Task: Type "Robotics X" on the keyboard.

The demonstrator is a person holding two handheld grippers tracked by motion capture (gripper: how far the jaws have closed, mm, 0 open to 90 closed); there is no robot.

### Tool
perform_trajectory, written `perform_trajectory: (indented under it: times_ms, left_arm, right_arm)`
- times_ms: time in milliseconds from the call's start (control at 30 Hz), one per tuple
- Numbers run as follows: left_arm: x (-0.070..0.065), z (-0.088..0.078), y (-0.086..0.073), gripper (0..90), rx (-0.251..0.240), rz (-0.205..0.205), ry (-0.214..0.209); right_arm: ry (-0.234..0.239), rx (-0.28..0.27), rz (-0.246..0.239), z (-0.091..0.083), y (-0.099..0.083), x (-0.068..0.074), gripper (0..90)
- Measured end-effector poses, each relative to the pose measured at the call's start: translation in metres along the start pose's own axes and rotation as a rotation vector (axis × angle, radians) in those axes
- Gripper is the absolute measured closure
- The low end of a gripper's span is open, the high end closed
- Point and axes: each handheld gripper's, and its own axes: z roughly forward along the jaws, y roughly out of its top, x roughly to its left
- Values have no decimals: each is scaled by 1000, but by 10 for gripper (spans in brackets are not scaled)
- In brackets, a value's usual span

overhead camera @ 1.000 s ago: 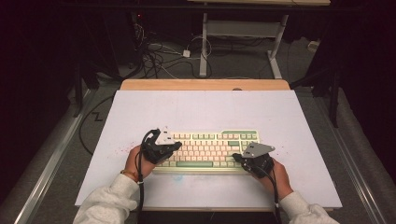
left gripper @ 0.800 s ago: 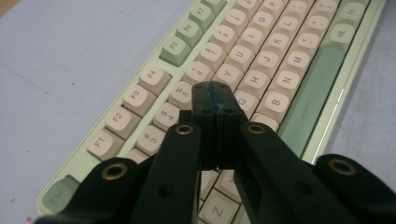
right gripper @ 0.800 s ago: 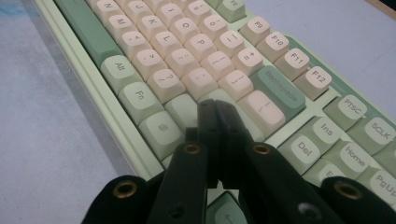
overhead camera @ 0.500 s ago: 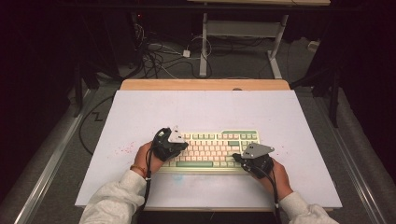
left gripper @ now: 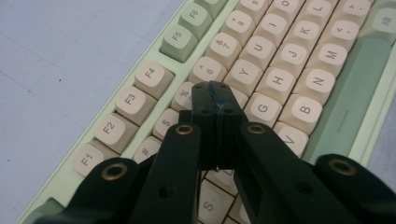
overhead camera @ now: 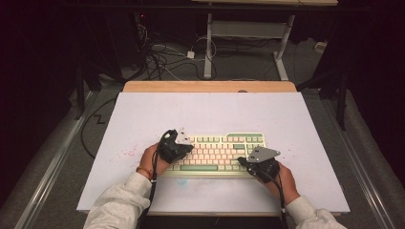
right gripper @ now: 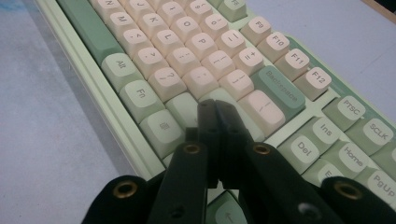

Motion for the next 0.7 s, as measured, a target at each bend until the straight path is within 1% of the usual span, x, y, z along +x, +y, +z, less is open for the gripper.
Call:
perform_trajectory:
  times_ms: [167, 200, 233, 300, 367, 433, 467, 500, 533, 567, 700]
  left_arm:
    - [1, 0, -1, 876, 4, -2, 3]
    - [1, 2, -1, 877, 24, -4, -5]
    - [0, 3, -2, 877, 10, -5, -5]
    - [-1, 2, -1, 876, 13, 3, -4]
    - [-2, -1, -1, 876, -11, -1, -2]
    - [-1, -7, 0, 876, -38, -9, 9]
    - [-1, -10, 0, 876, -53, -7, 14]
    - [-1, -13, 0, 876, -70, -10, 17]
    - [0, -16, 0, 876, -87, -13, 15]
    - [0, -18, -1, 876, -96, -15, 15]
    - [-1, -25, -2, 875, -127, -10, 37]
  right_arm:
    - [-3, 0, -2, 0, 0, 0, 900]
    - [-5, 0, -7, 0, 0, 1, 900]
    - [-5, 2, -7, 0, 0, 1, 900]
    - [-3, 6, -6, 0, 1, 1, 900]
    - [1, 4, -6, -3, 3, 0, 900]
    - [3, -28, 8, -9, 4, 0, 900]
    - [5, -40, 11, -12, 6, -1, 900]
    - [5, -40, 11, -12, 6, -1, 900]
    - [1, -57, 13, -15, 7, -1, 900]
    - [-2, -79, 11, -21, 9, -1, 900]
    - [-6, -92, 11, -25, 10, -1, 900]
